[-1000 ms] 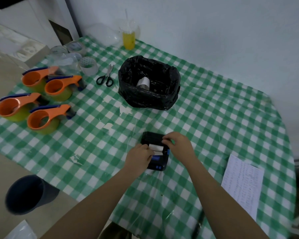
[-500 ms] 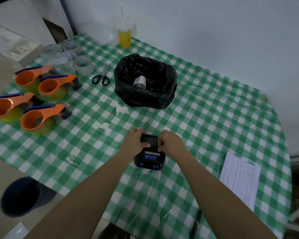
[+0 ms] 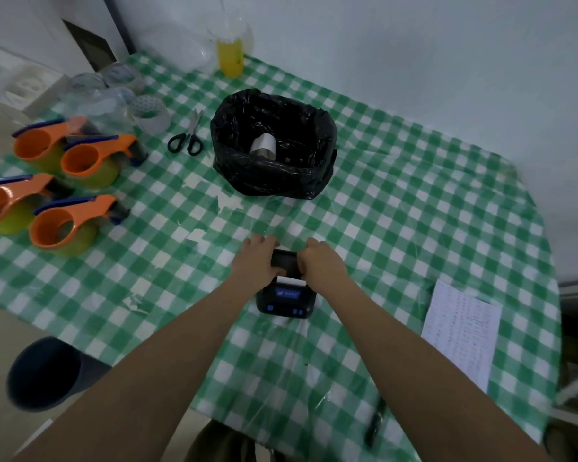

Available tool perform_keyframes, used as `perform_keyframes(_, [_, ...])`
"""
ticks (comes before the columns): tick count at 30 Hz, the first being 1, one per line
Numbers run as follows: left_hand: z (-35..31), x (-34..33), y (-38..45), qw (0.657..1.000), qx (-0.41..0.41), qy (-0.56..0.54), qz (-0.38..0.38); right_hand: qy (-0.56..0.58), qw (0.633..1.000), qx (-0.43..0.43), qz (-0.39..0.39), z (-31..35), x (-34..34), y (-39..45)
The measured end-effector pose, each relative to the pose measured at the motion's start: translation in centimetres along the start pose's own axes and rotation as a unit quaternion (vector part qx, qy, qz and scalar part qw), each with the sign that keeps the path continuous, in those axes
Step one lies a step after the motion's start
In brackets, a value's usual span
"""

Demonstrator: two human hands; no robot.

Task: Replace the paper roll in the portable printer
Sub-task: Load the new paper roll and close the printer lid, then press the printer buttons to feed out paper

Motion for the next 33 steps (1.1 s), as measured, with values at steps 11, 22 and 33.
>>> perform_keyframes(11, [2.8, -2.4, -6.0, 0.98, -0.054, -0.191, 0.018, 0.238, 0.97, -0.01, -0.048, -0.9, -4.8, -6.6])
perform_keyframes(22, [3.9, -3.4, -6.4, 0.973, -0.014, -0.228, 0.039, 0.284, 0.958, -0.001, -0.03, -1.6, -5.5, -6.6])
perform_keyframes(33, [3.7, -3.3, -6.5, 0.983, -0.012, -0.184, 0.019, 0.281, 0.959, -0.009, -0.037, -1.7, -5.4, -6.6])
Point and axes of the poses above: each hand's wrist, its own y-axis towards the middle knuckle, its own x-axis out of the back of the hand, z = x × y, the point moved 10 cm from there along y, towards the middle knuckle, and after that the axes turned 7 degrees about -y, right-handed, at the moved point
